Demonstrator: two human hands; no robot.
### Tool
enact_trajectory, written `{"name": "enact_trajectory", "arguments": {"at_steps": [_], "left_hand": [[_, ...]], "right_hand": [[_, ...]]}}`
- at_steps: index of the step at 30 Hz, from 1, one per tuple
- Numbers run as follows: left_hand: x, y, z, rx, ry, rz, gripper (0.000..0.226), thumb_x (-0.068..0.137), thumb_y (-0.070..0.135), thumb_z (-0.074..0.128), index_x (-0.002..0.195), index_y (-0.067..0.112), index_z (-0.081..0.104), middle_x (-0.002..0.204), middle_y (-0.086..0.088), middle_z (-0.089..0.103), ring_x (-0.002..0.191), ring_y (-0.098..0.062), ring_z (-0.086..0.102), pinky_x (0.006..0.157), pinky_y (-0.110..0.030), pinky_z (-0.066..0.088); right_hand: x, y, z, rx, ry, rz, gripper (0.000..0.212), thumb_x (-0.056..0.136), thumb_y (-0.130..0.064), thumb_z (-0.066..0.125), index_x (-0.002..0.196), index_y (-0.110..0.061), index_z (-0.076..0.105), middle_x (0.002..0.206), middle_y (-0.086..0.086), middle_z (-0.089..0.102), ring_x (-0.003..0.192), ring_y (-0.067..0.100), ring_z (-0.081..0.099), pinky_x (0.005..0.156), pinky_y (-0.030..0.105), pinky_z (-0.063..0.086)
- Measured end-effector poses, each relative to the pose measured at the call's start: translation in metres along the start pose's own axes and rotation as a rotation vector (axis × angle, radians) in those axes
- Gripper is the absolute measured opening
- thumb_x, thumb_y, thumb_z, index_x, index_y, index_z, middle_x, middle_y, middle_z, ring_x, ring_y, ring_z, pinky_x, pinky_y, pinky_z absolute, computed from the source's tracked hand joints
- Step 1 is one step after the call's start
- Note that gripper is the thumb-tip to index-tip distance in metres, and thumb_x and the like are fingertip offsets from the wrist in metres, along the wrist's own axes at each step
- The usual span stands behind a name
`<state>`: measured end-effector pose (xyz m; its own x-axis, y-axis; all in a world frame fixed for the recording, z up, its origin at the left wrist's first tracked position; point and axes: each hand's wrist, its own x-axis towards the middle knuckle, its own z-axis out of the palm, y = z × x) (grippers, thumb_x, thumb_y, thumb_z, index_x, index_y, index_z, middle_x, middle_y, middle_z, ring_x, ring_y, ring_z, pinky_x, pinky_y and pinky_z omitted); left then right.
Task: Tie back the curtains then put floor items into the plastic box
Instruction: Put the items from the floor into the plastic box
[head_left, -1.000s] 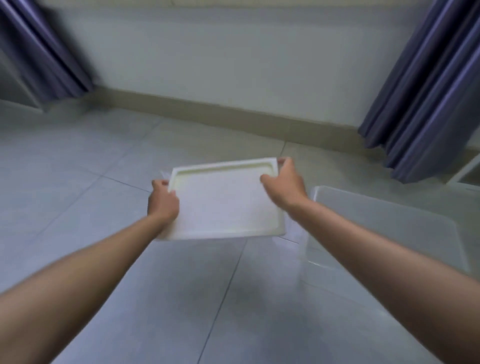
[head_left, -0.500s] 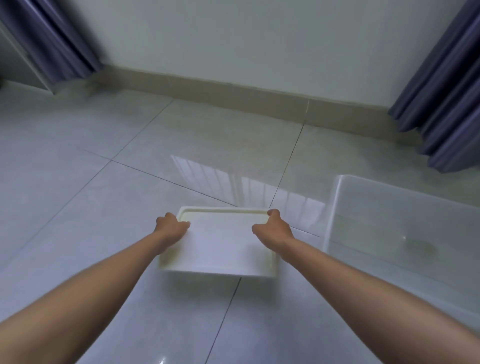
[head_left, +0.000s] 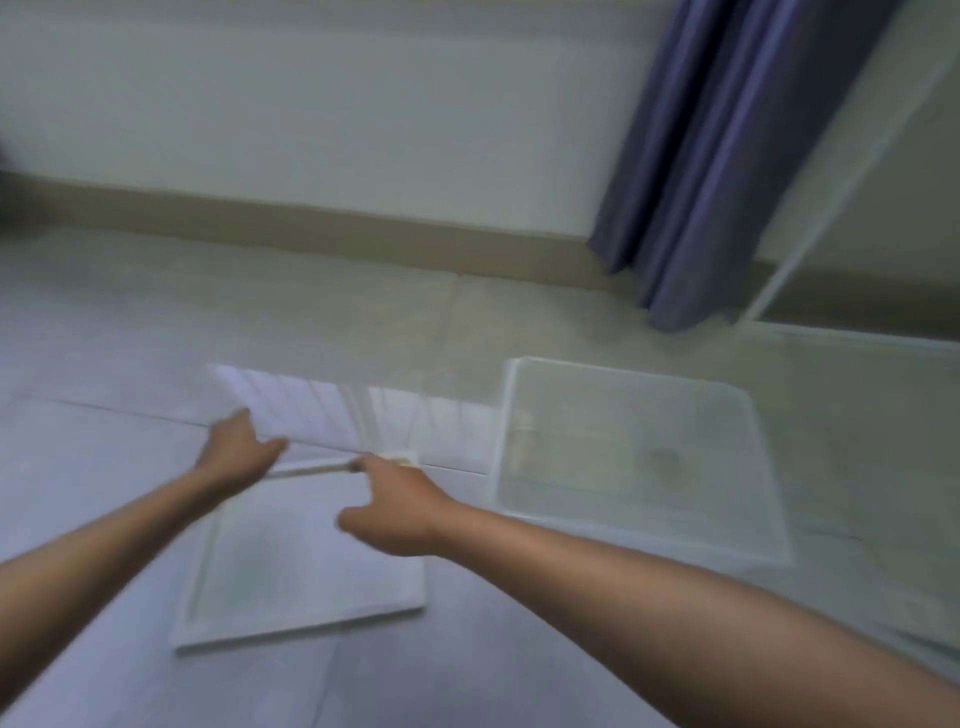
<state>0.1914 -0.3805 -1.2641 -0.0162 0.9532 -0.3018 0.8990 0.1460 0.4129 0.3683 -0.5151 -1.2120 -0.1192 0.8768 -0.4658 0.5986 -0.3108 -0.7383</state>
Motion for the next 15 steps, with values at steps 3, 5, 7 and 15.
{"name": "enact_trajectory", "arguments": {"at_steps": [3, 5, 7, 15], "left_hand": [[0.004, 0.073, 0.008, 0.004, 0.052, 0.262, 0.059, 0.087, 0.017, 0.066, 0.137, -0.003, 0.042, 0.135, -0.031, 0.046, 0.127, -0.044, 0.042, 0.107, -0.047, 0.035], [-0.011, 0.137, 0.023, -0.024, 0.04, 0.432, 0.048, 0.087, 0.014, 0.066, 0.13, 0.001, 0.05, 0.129, -0.029, 0.049, 0.122, -0.043, 0.046, 0.102, -0.048, 0.038], [-0.043, 0.208, 0.039, -0.118, 0.048, 0.639, 0.038, 0.083, 0.007, 0.067, 0.119, 0.003, 0.056, 0.121, -0.027, 0.05, 0.115, -0.043, 0.05, 0.096, -0.049, 0.041], [-0.256, 0.385, 0.11, -0.181, -0.152, 1.351, 0.03, 0.087, 0.015, 0.059, 0.116, 0.011, 0.057, 0.12, -0.015, 0.051, 0.109, -0.03, 0.051, 0.091, -0.029, 0.037]], "right_hand": [[-0.044, -0.013, -0.037, -0.05, 0.126, -0.172, 0.032, 0.088, -0.023, 0.059, 0.119, -0.016, 0.063, 0.118, 0.009, 0.067, 0.107, 0.026, 0.06, 0.091, 0.031, 0.048], [-0.072, -0.008, -0.072, -0.061, 0.311, -0.213, 0.02, 0.087, -0.02, 0.061, 0.103, -0.016, 0.071, 0.105, 0.008, 0.071, 0.097, 0.025, 0.064, 0.084, 0.029, 0.05], [-0.102, 0.012, -0.112, -0.021, 0.524, -0.19, 0.014, 0.085, -0.017, 0.063, 0.094, -0.016, 0.074, 0.093, 0.006, 0.074, 0.089, 0.024, 0.067, 0.081, 0.03, 0.052], [-0.273, 0.213, -0.218, 0.011, 1.136, 0.384, 0.01, 0.086, -0.025, 0.06, 0.084, -0.021, 0.07, 0.08, 0.002, 0.074, 0.086, 0.02, 0.07, 0.083, 0.032, 0.053]]}}
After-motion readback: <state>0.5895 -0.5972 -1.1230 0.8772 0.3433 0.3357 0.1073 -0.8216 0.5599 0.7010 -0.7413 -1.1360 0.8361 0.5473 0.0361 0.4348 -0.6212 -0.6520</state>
